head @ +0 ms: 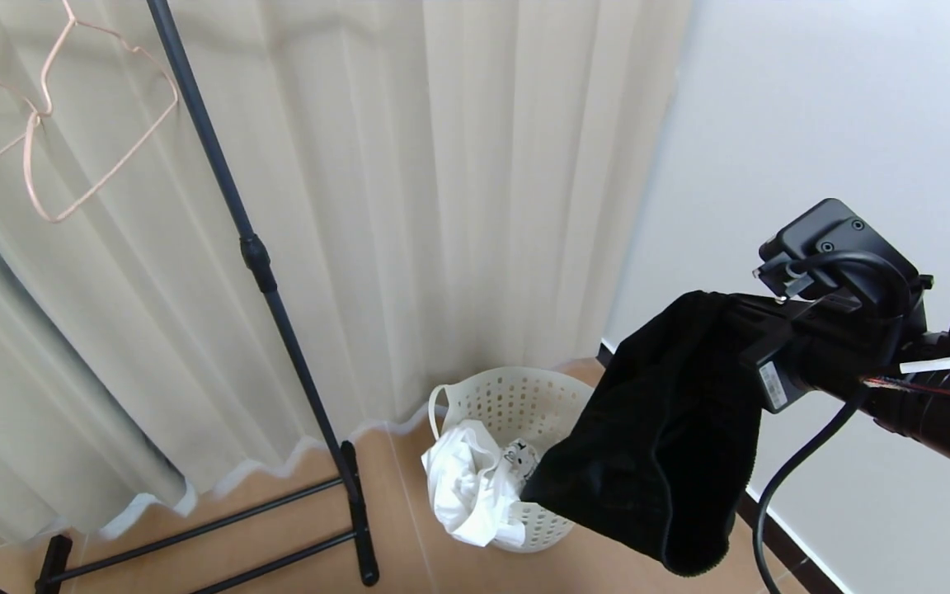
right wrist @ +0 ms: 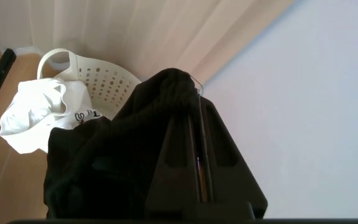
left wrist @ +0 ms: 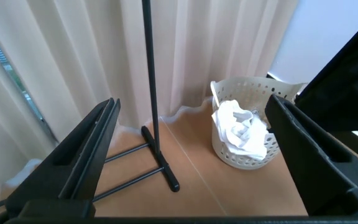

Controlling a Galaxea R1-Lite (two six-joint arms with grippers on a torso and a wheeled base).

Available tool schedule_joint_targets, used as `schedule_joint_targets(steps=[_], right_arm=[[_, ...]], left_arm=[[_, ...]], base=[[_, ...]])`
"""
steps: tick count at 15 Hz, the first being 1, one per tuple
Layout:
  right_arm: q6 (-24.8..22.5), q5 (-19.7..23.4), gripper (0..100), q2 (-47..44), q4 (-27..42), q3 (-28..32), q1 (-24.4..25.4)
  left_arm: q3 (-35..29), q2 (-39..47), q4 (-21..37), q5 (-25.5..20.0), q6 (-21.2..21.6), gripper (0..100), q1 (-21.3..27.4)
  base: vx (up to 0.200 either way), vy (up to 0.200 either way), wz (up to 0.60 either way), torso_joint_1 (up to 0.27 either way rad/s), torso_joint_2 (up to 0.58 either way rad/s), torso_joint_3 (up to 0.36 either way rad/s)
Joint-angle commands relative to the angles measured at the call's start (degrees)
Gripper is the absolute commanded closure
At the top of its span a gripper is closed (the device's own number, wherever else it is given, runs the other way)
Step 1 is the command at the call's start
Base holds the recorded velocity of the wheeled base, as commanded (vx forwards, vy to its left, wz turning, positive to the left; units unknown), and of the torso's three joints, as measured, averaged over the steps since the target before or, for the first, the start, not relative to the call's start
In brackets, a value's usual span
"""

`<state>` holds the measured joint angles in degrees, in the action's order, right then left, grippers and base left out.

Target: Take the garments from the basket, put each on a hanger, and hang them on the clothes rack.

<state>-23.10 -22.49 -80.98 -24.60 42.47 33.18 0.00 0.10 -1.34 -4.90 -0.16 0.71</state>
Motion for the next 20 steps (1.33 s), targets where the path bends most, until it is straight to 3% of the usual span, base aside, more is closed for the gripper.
schedule_joint_targets(steps=[1, 10, 20], right_arm=[[0.0, 0.0, 100, -0.3, 0.0, -0.1, 0.0], [-0.1, 0.0, 100, -1.9, 0.0, -0.3, 0.0], [-0.5, 0.0, 100, -2.1, 0.0, -0.5, 0.0]], left_arm=[[0.0, 0.0, 0.0, 0.0, 0.0, 0, 0.0], [0.0, 0.0, 0.0, 0.0, 0.0, 0, 0.0], [0.0, 0.0, 0.0, 0.0, -0.2, 0, 0.0]], base=[[0.000, 0.000, 0.00, 0.115, -0.48, -0.349], [0.000, 0.000, 0.00, 0.155, -0.49, -0.332], [0.000, 0.000, 0.00, 0.234, -0.56, -0.336]])
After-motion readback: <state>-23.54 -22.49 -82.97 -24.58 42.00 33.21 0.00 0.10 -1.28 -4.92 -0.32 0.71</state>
